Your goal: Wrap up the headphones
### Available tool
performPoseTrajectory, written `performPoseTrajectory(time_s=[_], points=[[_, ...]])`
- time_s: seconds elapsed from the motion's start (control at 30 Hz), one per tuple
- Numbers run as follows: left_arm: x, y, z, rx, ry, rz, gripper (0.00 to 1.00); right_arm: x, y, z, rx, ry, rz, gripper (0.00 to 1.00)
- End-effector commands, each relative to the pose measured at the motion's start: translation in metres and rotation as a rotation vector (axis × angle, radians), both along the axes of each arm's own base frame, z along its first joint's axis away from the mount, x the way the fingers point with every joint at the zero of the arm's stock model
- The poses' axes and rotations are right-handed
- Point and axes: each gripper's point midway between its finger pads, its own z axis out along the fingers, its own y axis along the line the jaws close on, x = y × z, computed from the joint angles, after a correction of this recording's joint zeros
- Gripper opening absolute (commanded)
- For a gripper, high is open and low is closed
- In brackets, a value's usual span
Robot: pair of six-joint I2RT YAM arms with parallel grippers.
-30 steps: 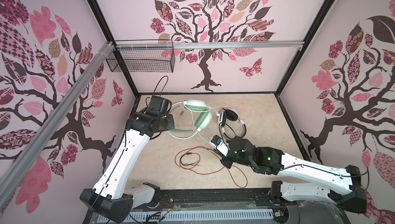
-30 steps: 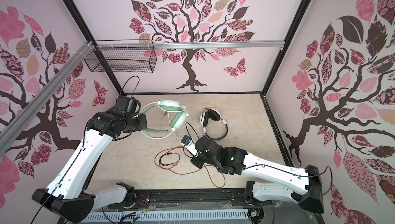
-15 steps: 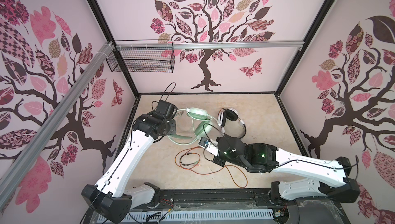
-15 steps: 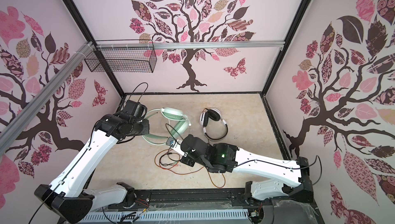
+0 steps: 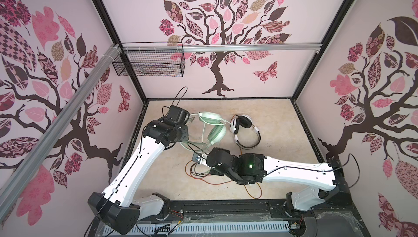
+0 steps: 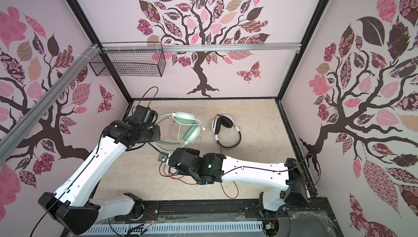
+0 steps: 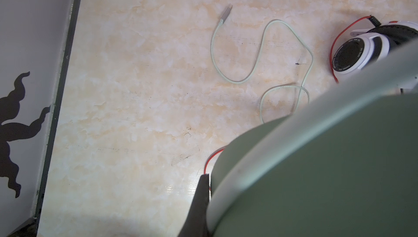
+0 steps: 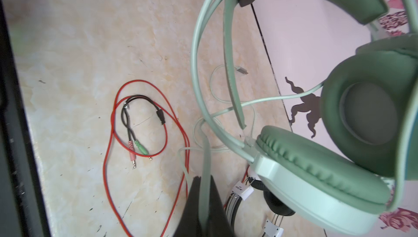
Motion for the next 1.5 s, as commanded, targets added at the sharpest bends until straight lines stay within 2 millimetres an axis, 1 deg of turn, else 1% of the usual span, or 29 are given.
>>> performPoseTrajectory(time_s=[0.0,0.13,0.2,0.23,0.27,0.3,0.37,0.53,0.7,0.73,0.77,0.83,0.9,0.97,1.0,1.07,1.1,1.17,1.23,1.27,1.3,1.37,1.47], points=[[0.013,-0.009,0.001,-0.042,-0.044,0.009,0.00,0.020,0.000,0.045,0.050,-0.180,-0.082,0.00],[0.009,-0.005,-0.009,-0.025,-0.029,0.020,0.00,0.032,-0.002,0.085,0.073,-0.353,-0.126,0.01],[0.007,-0.004,-0.010,-0.030,-0.031,0.025,0.00,0.038,-0.004,0.097,0.065,-0.436,-0.153,0.03],[0.006,-0.004,-0.012,-0.034,-0.027,0.026,0.00,0.042,-0.005,0.103,0.063,-0.485,-0.169,0.09],[0.006,-0.005,-0.012,-0.040,-0.027,0.026,0.00,0.044,-0.006,0.113,0.077,-0.536,-0.189,0.23],[0.005,-0.005,-0.012,-0.043,-0.026,0.026,0.00,0.046,-0.007,0.119,0.084,-0.574,-0.202,0.26],[0.004,-0.006,-0.011,-0.048,-0.027,0.023,0.00,0.047,-0.007,0.133,0.109,-0.636,-0.218,0.31],[0.000,-0.003,-0.012,-0.041,-0.024,0.021,0.00,0.048,-0.009,0.171,0.148,-0.725,-0.247,0.35],[-0.004,0.000,-0.014,-0.036,-0.022,0.022,0.00,0.046,-0.026,0.209,0.193,-0.793,-0.282,0.38],[-0.005,0.000,-0.014,-0.035,-0.023,0.023,0.00,0.045,-0.031,0.215,0.207,-0.796,-0.289,0.39],[-0.005,0.001,-0.014,-0.033,-0.024,0.024,0.00,0.045,-0.037,0.220,0.231,-0.789,-0.300,0.41],[-0.005,0.002,-0.013,-0.028,-0.028,0.024,0.00,0.042,-0.048,0.220,0.290,-0.722,-0.306,0.44],[-0.003,0.003,-0.011,-0.022,-0.036,0.027,0.00,0.041,-0.064,0.208,0.378,-0.584,-0.311,0.47],[-0.001,0.004,-0.004,-0.025,-0.053,0.028,0.00,0.038,-0.085,0.183,0.501,-0.358,-0.317,0.47],[0.000,0.005,0.001,-0.027,-0.065,0.030,0.00,0.037,-0.096,0.168,0.544,-0.275,-0.332,0.47],[0.003,0.007,0.013,-0.034,-0.093,0.034,0.00,0.031,-0.124,0.134,0.618,-0.136,-0.371,0.47],[0.004,0.007,0.019,-0.040,-0.105,0.033,0.00,0.029,-0.133,0.120,0.646,-0.084,-0.389,0.47],[0.005,0.006,0.032,-0.052,-0.132,0.030,0.00,0.028,-0.156,0.081,0.702,0.044,-0.465,0.51],[0.006,0.006,0.044,-0.064,-0.157,0.030,0.00,0.028,-0.171,0.046,0.743,0.173,-0.530,0.51],[0.006,0.006,0.049,-0.069,-0.164,0.030,0.00,0.026,-0.175,0.030,0.768,0.242,-0.551,0.52],[0.007,0.005,0.053,-0.073,-0.173,0.026,0.00,0.023,-0.175,0.016,0.790,0.305,-0.555,0.52],[0.008,0.005,0.062,-0.081,-0.188,0.025,0.00,0.015,-0.168,-0.016,0.838,0.455,-0.555,0.53],[0.010,0.004,0.072,-0.087,-0.206,0.024,0.00,0.007,-0.158,-0.054,0.926,0.663,-0.587,0.53]])
